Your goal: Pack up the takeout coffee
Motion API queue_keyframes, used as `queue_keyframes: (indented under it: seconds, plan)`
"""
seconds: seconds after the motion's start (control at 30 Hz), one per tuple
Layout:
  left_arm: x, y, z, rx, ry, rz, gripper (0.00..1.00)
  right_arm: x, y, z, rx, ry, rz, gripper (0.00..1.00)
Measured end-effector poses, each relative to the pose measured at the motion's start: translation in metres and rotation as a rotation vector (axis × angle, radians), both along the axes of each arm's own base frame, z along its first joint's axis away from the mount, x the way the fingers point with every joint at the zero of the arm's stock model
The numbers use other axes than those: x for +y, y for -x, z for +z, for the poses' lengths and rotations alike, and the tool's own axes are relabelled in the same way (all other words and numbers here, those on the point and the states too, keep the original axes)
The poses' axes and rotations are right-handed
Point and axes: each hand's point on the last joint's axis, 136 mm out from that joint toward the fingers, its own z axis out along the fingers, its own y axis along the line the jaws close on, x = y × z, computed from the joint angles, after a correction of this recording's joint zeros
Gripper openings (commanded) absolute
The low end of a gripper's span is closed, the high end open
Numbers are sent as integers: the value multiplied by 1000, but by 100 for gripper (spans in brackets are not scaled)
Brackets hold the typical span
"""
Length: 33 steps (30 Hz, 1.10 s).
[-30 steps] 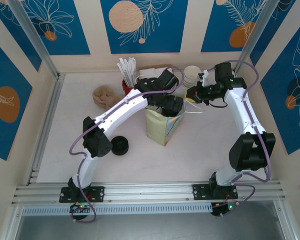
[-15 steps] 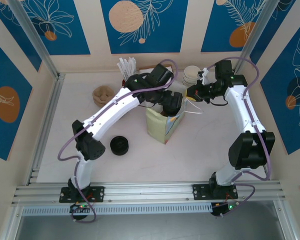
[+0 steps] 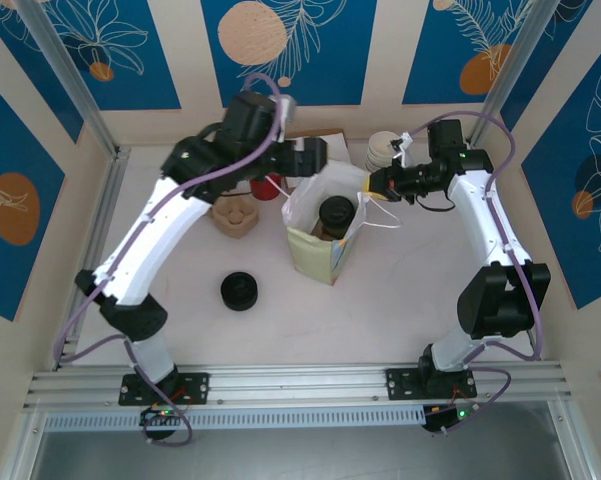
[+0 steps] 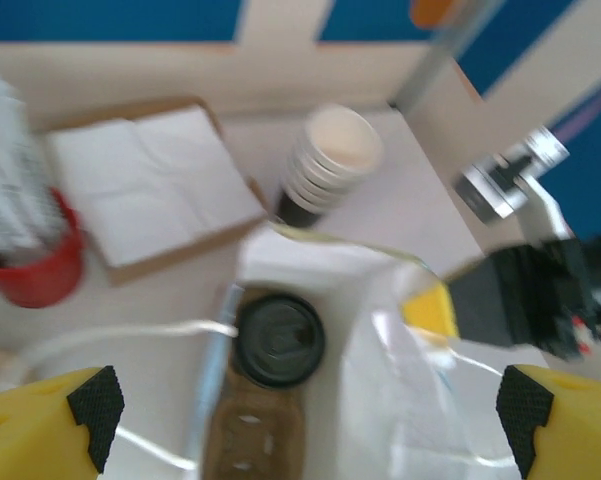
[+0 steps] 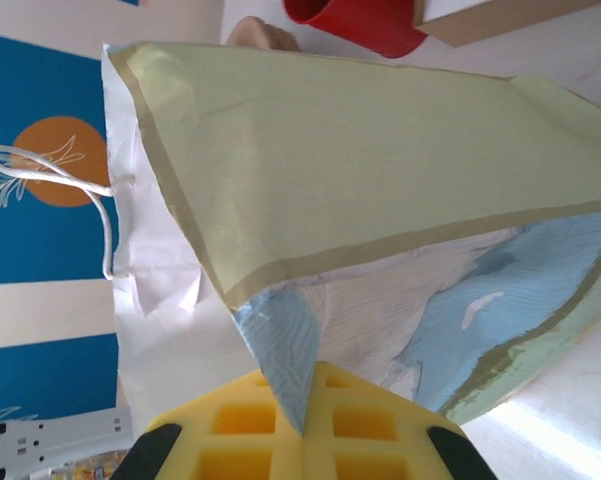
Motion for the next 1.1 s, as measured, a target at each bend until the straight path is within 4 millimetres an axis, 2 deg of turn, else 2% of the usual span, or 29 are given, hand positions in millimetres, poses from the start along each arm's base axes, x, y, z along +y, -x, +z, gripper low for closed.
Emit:
queue_keyframes:
  seconds: [0.07, 0.17, 0.27, 0.33, 0.6, 1.1]
  plan:
    - [31, -4, 6, -24, -16, 88, 97, 6, 2, 4, -12, -18, 24, 0]
    - [68, -6, 4, -33, -42, 196, 97, 15, 5, 8, -31, -41, 60, 0]
    - [92, -6, -7, -20, -73, 262, 97, 21, 9, 13, -44, -62, 89, 0]
    - [100, -6, -16, -6, -94, 286, 97, 25, 12, 15, -56, -77, 107, 0]
    - [114, -4, -49, 59, -136, 332, 97, 31, 21, 22, -84, -125, 148, 0]
    - [119, -5, -71, 106, -144, 361, 98, 40, 26, 26, -88, -150, 182, 0]
